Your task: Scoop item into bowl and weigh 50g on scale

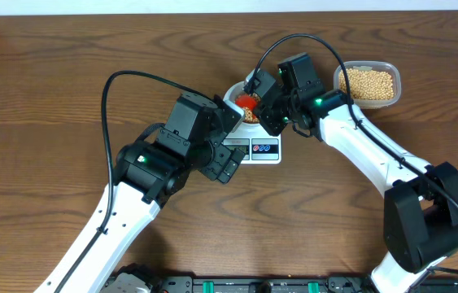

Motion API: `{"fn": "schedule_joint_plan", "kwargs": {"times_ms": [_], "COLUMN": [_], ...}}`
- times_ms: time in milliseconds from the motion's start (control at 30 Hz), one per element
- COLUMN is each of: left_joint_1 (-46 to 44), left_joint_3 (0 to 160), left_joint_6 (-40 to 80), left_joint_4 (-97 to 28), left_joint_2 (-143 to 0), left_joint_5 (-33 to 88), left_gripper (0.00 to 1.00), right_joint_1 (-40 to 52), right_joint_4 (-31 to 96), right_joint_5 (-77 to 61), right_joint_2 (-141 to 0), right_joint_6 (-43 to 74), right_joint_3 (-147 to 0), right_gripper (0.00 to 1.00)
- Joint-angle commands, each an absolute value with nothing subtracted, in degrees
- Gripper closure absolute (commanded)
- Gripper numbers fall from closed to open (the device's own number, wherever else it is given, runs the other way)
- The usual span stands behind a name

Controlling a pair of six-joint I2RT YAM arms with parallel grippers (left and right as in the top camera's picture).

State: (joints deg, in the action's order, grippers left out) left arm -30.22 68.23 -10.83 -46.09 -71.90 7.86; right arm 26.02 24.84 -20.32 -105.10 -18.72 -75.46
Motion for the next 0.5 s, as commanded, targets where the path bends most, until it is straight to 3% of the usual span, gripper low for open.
{"fn": "schedule_joint_plan", "kwargs": {"times_ms": [0, 467], "left_joint_1": [-30.13, -30.13], "left_joint_3": [68.62, 68.62], "left_joint_6": [-11.77, -11.77], "left_joint_4": [-46.09, -46.09], "left_joint_2": [-72.23, -72.23], "left_joint_5": [8.56, 8.56], "left_gripper": [0.08, 0.08], "right_joint_1": [26.24, 25.91], "right_joint_4": [24.36, 23.35], "right_joint_5": [-22.96, -23.14], "right_joint_2": [-105.14, -105.14], "right_joint_6": [-15.94, -9.34], "right_joint_3": [-74.94, -74.94], "right_gripper": [0.99, 0.98]}}
